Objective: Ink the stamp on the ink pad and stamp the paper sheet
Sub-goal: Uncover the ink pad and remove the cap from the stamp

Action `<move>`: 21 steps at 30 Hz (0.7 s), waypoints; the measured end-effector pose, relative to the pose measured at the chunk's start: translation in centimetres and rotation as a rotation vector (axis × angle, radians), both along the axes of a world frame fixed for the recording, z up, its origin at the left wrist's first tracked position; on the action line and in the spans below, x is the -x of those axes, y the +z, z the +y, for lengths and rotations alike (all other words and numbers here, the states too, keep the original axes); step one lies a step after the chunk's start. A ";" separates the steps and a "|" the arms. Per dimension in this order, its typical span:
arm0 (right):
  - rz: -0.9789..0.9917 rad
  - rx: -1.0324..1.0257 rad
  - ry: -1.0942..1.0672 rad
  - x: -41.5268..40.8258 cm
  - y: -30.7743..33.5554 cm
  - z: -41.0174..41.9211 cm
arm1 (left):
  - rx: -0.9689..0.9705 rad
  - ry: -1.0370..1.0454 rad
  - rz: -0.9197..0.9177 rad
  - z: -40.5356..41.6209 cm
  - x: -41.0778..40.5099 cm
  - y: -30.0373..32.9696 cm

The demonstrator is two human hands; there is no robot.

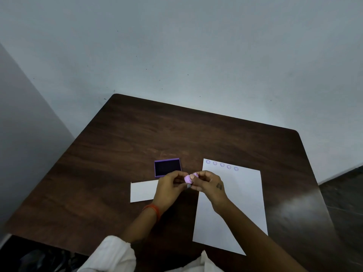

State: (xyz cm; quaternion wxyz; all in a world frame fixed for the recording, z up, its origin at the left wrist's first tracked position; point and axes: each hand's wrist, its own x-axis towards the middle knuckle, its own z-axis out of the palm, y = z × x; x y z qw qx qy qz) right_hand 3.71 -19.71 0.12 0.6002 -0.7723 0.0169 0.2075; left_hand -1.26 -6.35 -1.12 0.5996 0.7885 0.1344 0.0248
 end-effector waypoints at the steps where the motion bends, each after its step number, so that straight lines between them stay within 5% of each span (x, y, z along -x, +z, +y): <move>1: 0.006 -0.003 -0.004 0.0 0.0 0.0 | -0.004 -0.002 -0.005 0.0 0.1 0.1; 21: 0.121 -0.065 0.077 0.4 1.4 -0.8 | -0.139 -0.024 -0.039 0.2 0.7 0.8</move>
